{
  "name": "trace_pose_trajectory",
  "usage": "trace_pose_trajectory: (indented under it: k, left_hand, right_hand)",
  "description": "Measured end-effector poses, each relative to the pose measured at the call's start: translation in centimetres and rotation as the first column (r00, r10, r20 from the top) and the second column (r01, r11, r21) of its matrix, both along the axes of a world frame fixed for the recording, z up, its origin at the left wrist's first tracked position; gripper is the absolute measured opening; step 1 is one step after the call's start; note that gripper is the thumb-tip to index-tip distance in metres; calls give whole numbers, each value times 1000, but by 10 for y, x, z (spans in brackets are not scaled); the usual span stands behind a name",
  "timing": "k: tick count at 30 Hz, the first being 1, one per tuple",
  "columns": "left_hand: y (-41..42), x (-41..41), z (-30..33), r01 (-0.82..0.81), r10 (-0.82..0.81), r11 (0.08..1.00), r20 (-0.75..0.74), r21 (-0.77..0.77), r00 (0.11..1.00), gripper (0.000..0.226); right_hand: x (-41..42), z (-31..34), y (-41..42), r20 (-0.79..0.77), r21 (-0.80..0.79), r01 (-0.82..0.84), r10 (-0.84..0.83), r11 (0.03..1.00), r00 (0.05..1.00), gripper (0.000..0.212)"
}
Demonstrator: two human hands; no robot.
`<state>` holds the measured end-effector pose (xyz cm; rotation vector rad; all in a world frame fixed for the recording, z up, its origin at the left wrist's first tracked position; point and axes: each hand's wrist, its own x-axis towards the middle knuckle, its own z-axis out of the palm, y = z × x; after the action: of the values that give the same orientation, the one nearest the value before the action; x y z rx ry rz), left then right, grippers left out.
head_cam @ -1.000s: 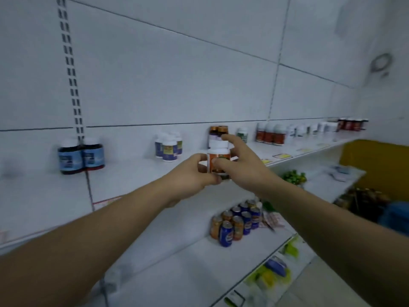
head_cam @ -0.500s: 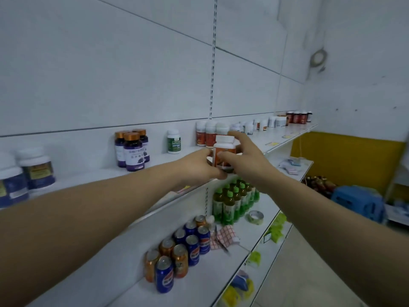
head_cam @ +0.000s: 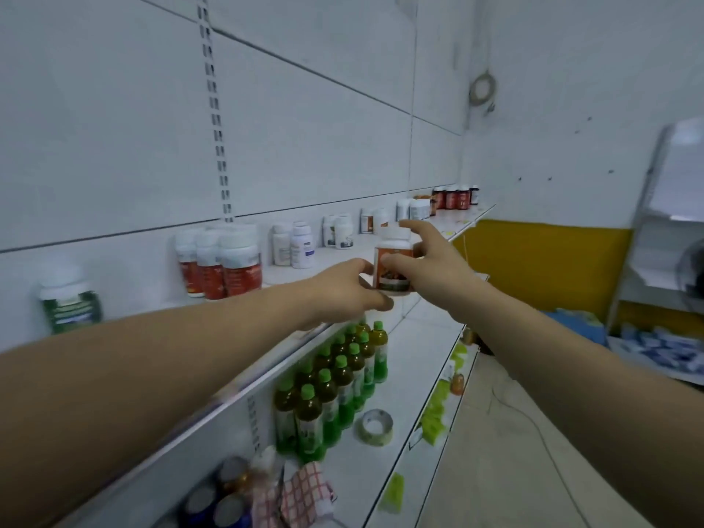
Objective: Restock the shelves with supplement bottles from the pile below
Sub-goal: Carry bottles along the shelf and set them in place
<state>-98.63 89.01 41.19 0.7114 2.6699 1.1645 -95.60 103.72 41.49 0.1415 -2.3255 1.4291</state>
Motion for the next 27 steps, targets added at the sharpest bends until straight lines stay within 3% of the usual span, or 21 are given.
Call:
trace_pose_trajectory:
  k: [7,13,22,27]
  left_hand:
    - [123,-121,-2,-125,112,979,-86,-160,990,67]
    - [178,-219,-3,-228,189,917,-145,-327,971,66]
    - [224,-374,-29,-321,247,760,-206,-565,947,69]
    - [235,-428,-38,-404,370,647,-197,-647,908,77]
  right_hand:
    - [-130,5,126,45,52,-82,79,995,996,58]
    - [-250,7,187,80,41,-154,151,987,985,57]
    - [-427,-18,230,129,136,-270,253,953,959,62]
    - [-503,-19,246,164,225,-337,305,914,938,64]
